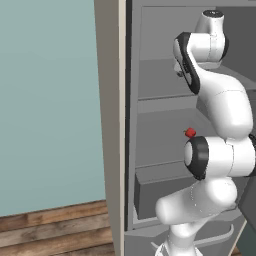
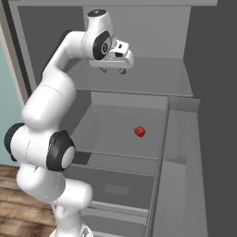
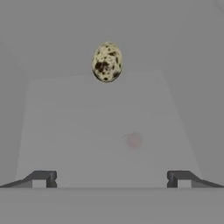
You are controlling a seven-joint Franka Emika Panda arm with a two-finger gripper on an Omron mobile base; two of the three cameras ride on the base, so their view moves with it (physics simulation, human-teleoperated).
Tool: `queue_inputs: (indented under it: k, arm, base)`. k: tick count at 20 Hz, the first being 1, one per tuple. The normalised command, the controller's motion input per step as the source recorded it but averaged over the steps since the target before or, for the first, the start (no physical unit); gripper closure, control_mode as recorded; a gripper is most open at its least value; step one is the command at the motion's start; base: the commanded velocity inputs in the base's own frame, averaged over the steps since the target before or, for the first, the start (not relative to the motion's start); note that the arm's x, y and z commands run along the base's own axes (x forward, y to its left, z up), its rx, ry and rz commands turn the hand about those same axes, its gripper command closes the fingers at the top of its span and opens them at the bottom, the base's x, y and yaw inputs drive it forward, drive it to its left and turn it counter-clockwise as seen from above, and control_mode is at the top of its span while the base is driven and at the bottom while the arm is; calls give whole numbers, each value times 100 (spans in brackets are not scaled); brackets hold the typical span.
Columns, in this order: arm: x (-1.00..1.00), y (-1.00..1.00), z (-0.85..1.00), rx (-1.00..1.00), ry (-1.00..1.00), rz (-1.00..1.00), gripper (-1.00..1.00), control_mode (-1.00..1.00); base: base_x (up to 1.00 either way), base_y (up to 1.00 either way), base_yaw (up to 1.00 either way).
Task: Pick the egg and butter from the fridge and place them by the bowl for mixing.
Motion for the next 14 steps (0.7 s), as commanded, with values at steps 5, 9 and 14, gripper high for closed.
queue_inputs:
  k: [5,9,14]
  arm:
    - [25,1,-5,1,1,0,-100,-100]
    - [26,6,-23,0,0,0,-100,-100]
    - [33,1,-17,0,0,0,-100,-100]
  base:
    - [0,0,0]
    - [0,0,0]
    - [0,0,0]
